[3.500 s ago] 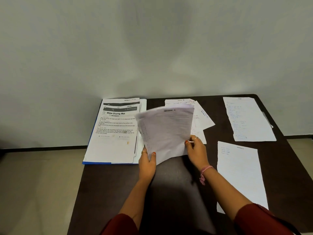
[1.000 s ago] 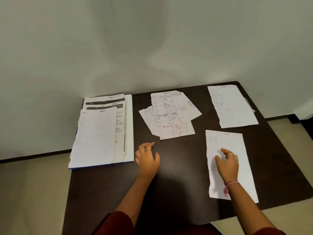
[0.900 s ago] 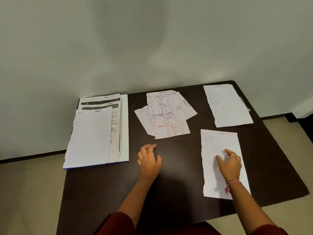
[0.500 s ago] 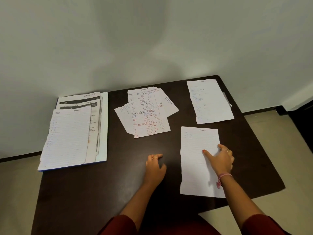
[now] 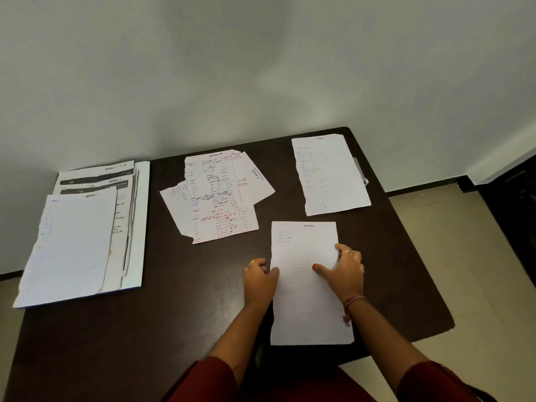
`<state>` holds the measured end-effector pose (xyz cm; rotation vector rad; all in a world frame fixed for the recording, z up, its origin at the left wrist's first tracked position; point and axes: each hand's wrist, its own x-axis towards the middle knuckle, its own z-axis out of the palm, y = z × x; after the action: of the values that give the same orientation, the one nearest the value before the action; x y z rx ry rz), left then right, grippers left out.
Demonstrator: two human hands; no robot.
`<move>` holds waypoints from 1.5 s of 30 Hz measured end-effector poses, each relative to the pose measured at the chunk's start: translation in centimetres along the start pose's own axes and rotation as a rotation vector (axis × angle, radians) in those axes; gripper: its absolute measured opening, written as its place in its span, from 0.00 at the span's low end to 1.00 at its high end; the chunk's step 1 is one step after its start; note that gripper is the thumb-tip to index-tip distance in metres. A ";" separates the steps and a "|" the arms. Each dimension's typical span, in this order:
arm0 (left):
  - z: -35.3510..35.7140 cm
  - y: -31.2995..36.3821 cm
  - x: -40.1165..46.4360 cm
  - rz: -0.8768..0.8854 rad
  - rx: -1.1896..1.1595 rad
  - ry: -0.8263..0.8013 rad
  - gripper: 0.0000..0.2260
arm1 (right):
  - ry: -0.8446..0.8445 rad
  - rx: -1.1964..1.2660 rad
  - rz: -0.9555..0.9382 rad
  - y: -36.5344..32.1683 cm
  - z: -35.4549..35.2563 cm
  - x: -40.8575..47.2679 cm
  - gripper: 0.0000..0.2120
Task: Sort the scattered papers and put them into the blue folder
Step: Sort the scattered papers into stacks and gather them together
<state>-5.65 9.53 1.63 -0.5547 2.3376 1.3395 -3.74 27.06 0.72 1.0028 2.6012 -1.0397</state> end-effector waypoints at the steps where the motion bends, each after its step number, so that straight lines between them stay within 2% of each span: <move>1: 0.3 0.0 0.1 0.014 0.043 0.000 0.19 | -0.009 0.005 -0.016 0.1 -0.1 0.1 0.36; 4: 0.9 0.0 0.3 0.079 0.259 -0.025 0.29 | -0.042 0.011 -0.070 0.3 0.0 0.6 0.35; 7: 1.2 0.1 0.1 0.185 0.570 -0.074 0.42 | -0.076 0.028 -0.105 -0.3 -0.3 2.0 0.31; 11: 1.5 -0.1 0.2 0.208 0.757 -0.104 0.41 | -0.039 -0.057 -0.231 -2.0 -1.2 4.6 0.20; 13: 1.4 0.0 0.6 0.169 0.743 -0.091 0.42 | -0.050 -0.154 -0.282 -2.9 -1.8 5.9 0.18; 16: 1.1 0.1 1.4 0.111 0.689 -0.085 0.43 | -0.098 -0.249 -0.289 -3.6 -2.0 7.5 0.22; 20: 1.1 0.2 1.6 0.103 0.676 -0.071 0.43 | -0.100 -0.216 -0.301 -4.1 -1.7 8.5 0.26; 27: 1.2 0.1 1.4 0.099 0.649 -0.055 0.43 | -0.122 -0.218 -0.339 -4.2 -1.2 9.6 0.26; 34: 1.4 0.1 1.2 0.064 0.543 -0.004 0.49 | -0.117 -0.563 -0.459 -5.0 -0.9 10.1 0.37; 39: 1.6 0.3 1.1 -0.022 0.416 0.037 0.54 | -0.070 -0.794 -0.565 -6.2 -1.2 11.4 0.31; 45: 1.3 0.6 1.1 -0.034 0.386 0.051 0.49 | -0.100 -0.887 -0.610 -7.5 -0.9 12.0 0.24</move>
<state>-6.69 10.82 0.91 -0.5070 2.5254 0.8331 -17.61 29.97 0.97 -0.0482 2.8319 0.0834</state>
